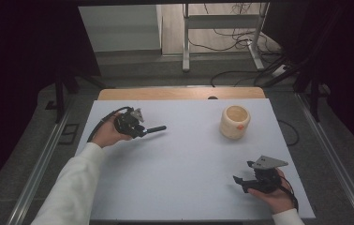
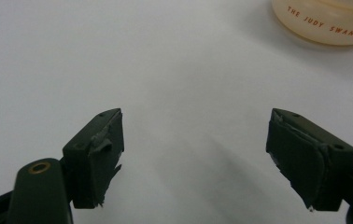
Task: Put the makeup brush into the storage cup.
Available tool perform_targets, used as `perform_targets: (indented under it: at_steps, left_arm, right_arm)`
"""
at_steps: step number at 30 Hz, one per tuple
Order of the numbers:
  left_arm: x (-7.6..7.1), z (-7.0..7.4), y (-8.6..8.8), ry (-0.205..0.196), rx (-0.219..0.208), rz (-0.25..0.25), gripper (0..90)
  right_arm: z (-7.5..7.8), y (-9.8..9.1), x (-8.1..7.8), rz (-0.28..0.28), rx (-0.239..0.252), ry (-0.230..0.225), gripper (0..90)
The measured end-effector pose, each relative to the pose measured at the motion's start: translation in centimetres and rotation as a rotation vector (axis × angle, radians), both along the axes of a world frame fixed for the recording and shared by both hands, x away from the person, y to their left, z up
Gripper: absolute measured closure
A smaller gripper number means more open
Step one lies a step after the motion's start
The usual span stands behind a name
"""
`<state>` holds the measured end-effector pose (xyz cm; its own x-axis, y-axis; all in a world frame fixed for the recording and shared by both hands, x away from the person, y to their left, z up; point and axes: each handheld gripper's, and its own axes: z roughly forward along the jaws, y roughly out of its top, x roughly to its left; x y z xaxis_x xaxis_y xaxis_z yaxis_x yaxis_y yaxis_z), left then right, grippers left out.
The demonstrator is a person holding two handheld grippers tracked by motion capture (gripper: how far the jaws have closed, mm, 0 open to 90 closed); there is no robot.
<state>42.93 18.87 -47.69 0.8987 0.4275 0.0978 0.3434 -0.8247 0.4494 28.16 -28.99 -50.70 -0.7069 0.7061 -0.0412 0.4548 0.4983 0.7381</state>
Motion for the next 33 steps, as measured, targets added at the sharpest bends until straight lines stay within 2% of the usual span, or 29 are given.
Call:
perform_targets:
  at_steps: [4, 15, 33]
  left_arm:
    - [-0.3, 0.5, -0.1, -0.010, -0.004, -0.007, 70.7]
    - [-1.9, 2.1, 0.1, -0.039, -0.050, -0.013, 70.7]
    - [-4.8, 2.2, 0.3, -0.054, -0.136, 0.003, 70.7]
  right_arm:
    - [0.0, 0.0, 0.0, -0.001, -0.001, -0.001, 19.7]
    - [0.1, 0.1, 0.0, -0.001, 0.008, -0.009, 19.7]
    - [0.2, 0.4, 0.0, -0.001, 0.013, -0.015, 19.7]
